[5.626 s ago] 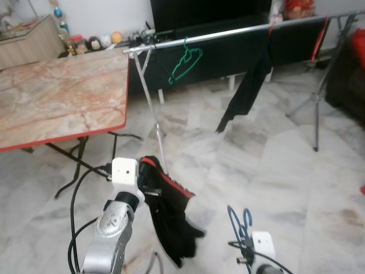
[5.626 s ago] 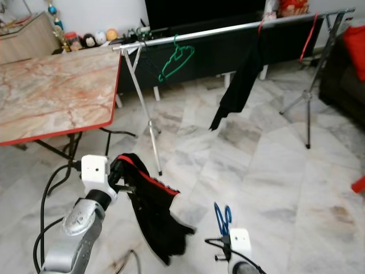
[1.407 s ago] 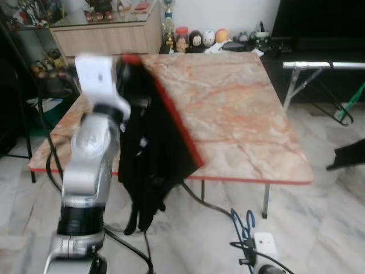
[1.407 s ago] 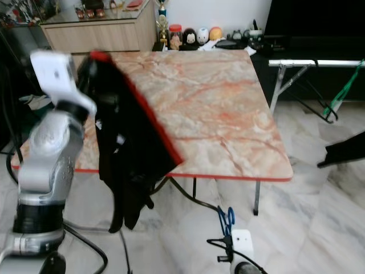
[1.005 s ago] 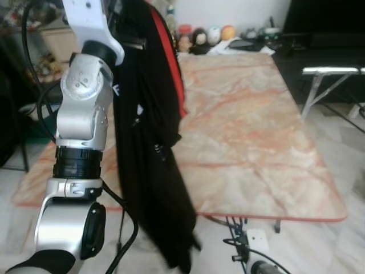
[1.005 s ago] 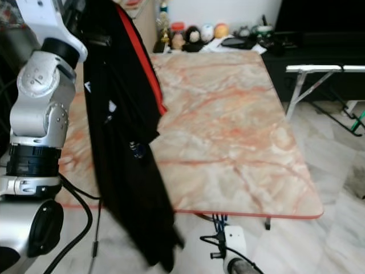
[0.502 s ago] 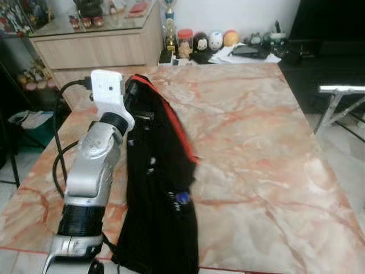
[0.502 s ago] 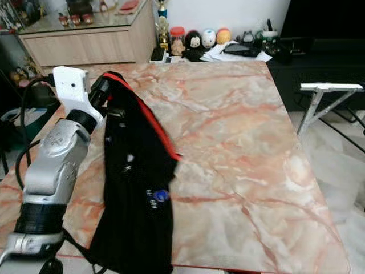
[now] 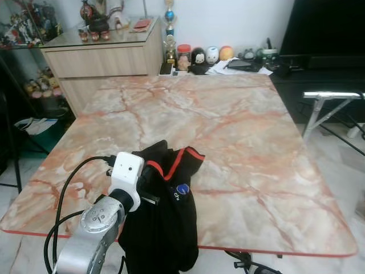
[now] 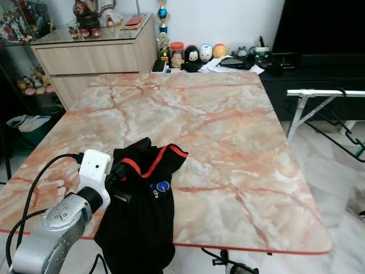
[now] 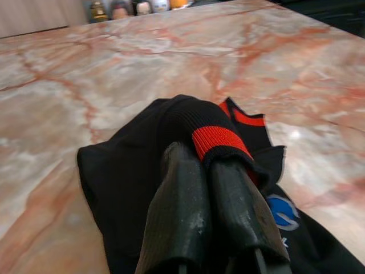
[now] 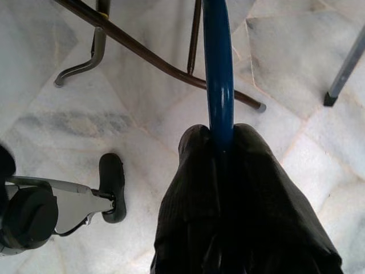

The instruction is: Hang hanger

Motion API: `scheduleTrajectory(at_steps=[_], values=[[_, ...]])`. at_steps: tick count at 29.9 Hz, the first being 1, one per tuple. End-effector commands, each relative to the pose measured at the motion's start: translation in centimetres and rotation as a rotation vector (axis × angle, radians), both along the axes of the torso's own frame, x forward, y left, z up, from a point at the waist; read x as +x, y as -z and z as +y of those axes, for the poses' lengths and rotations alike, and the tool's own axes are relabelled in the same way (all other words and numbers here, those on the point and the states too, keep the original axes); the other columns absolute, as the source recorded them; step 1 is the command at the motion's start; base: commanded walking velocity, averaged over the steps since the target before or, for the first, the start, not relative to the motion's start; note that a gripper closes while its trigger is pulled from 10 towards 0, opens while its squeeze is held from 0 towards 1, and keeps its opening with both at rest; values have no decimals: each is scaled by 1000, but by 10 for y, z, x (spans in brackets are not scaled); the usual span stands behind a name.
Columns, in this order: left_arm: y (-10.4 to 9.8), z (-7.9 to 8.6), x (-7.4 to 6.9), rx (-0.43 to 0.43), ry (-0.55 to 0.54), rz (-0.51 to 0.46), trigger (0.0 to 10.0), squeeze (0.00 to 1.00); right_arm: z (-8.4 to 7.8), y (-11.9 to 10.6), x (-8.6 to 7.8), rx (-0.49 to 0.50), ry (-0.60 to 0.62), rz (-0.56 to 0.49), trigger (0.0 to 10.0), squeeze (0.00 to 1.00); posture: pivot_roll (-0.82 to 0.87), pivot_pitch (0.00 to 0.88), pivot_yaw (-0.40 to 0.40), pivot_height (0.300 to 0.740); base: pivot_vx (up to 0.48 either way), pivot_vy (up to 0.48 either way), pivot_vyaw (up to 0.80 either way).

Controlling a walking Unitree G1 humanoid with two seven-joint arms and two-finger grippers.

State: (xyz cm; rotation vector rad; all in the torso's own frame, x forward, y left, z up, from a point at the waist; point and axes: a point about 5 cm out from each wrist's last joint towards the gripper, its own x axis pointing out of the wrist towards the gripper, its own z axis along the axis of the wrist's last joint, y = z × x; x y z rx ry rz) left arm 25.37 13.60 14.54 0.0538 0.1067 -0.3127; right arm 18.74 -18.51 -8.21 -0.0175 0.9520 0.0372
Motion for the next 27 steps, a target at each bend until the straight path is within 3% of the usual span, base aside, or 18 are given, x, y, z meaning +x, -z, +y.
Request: scheduleTrajectory(at_steps=[1,4,5,6,8,9,26,27], values=[[4,7,1,1,-55,4,10000,0,3,0,1,9,-6,1,10000,0,-55,0,71,740,0,0,0],[2,6,0,-22,-70,-9,10000,0,3,0,1,9,-4,0,10000,0,-53,0,70,740,0,0,0],[2,6,1,-26,-74,-10,10000,310,3,0,1,9,-4,0,10000,0,-53,0,69,740,0,0,0],[3,5,1,-27,-74,-10,10000,910,3,0,1,9,-1,-2,10000,0,-55,0,69,740,0,0,0],[3,4,1,-38,-74,-11,10000,933,3,0,1,9,2,-2,10000,0,-55,0,69,740,0,0,0],[3,3,1,-43,-75,-12,10000,1000,3,0,2,8,1,-3,10000,0,-56,0,68,740,0,0,0],[3,1,-14,-7,18,-10,10000,1000,3,-1,3,8,-3,-3,10000,0,-49,0,66,740,0,0,0],[4,7,-23,-8,33,-8,10000,1000,3,-1,3,8,-4,-3,10000,0,-45,0,62,740,0,0,0]])
